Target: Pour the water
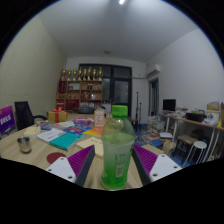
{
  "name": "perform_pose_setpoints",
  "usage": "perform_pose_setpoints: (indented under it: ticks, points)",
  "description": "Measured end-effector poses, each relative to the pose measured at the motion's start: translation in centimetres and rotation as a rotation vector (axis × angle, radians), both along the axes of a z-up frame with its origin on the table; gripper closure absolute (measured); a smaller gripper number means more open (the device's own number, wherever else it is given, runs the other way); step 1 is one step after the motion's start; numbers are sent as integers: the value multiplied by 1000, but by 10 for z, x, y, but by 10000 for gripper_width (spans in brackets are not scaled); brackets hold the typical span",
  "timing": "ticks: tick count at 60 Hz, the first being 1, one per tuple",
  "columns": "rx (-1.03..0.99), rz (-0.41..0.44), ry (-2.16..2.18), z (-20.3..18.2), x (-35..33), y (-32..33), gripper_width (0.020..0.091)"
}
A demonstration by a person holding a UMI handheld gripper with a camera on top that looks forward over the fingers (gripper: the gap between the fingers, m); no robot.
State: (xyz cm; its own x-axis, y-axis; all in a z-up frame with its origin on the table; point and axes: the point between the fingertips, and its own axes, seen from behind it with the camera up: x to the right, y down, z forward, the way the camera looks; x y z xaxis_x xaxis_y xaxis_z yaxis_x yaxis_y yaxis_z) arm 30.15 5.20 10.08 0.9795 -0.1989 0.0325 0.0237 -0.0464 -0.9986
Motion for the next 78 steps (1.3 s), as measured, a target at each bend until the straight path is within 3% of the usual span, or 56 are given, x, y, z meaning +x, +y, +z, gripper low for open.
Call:
perform_pose_setpoints:
  ticks: [5, 17, 26, 32, 38, 45, 53, 64, 78]
  points:
    - [-26, -15, 38, -10, 8, 11, 572]
    - [10, 7, 88, -11, 9, 18, 611]
    - [-20, -16, 63, -11, 11, 14, 700]
    - [-64, -12, -57, -1, -7, 11, 702]
    - [-95, 11, -304, 35, -36, 7, 701]
    - [-112, 17, -712, 80, -89, 15, 701]
    - [-135, 49, -1215, 97, -169, 36, 704]
    - [-167, 15, -1875, 91, -247, 64, 704]
    - [-189, -7, -2273, 78, -273, 77, 700]
